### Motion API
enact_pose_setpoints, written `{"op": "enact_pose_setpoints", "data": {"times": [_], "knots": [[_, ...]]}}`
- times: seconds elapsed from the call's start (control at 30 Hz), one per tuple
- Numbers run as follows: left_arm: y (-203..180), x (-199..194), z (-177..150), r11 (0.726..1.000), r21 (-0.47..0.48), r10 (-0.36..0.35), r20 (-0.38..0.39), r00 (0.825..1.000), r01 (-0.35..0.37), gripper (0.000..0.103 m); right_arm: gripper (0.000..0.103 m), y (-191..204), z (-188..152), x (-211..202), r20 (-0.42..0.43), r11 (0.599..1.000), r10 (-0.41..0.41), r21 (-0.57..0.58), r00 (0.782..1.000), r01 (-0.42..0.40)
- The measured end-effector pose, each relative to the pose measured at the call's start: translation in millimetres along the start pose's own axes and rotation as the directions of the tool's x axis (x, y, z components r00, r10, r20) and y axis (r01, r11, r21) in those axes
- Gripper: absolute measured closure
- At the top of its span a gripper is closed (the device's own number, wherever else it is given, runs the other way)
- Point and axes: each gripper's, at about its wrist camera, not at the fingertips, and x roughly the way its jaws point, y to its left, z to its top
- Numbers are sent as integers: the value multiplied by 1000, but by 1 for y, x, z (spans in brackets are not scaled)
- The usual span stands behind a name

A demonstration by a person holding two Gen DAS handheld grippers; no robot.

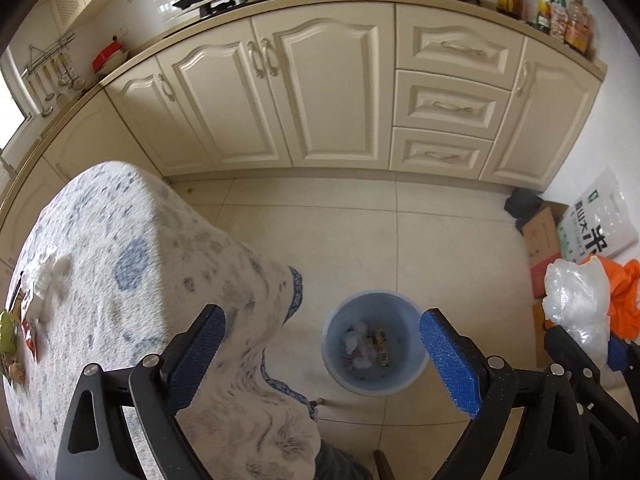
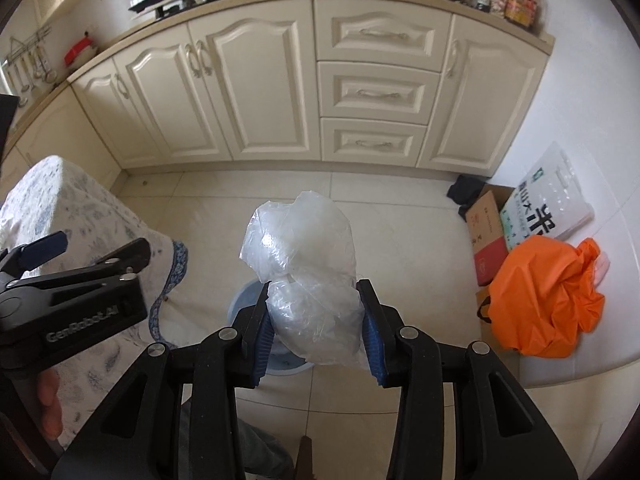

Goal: Collect trash
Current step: 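Open the left gripper over the blue bin while the right gripper opens too, then move both tools back over the table toward the remaining trash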

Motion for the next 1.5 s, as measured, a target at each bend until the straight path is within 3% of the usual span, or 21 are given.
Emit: {"op": "enact_pose_setpoints", "data": {"times": [0.23,0.27,0.37,0.4,0.5,0.93,1.5], "knots": [[22,-13,-6,999,-52,-6,4,1000,6,7,62,32,10,10,-3,996,46,-71,999,-46],[26,-16,-8,998,-58,1,2,1000,-1,8,54,38,12,9,3,996,35,-88,999,-34],[37,-20,-7,994,-90,65,18,998,-64,8,15,44,16,10,18,992,-67,-104,998,69],[41,-20,-8,993,-101,55,16,998,-53,8,11,44,16,7,38,992,-62,-107,997,65],[50,-18,-10,991,-133,16,-8,1000,-17,8,11,43,14,7,21,995,-16,-103,1000,18],[56,-22,-21,990,-137,20,-20,1000,-22,8,11,38,1,11,-30,996,-10,-89,999,8],[92,-82,-57,975,-209,80,39,996,-70,8,11,67,-8,-35,44,990,69,-130,997,-63]]}}
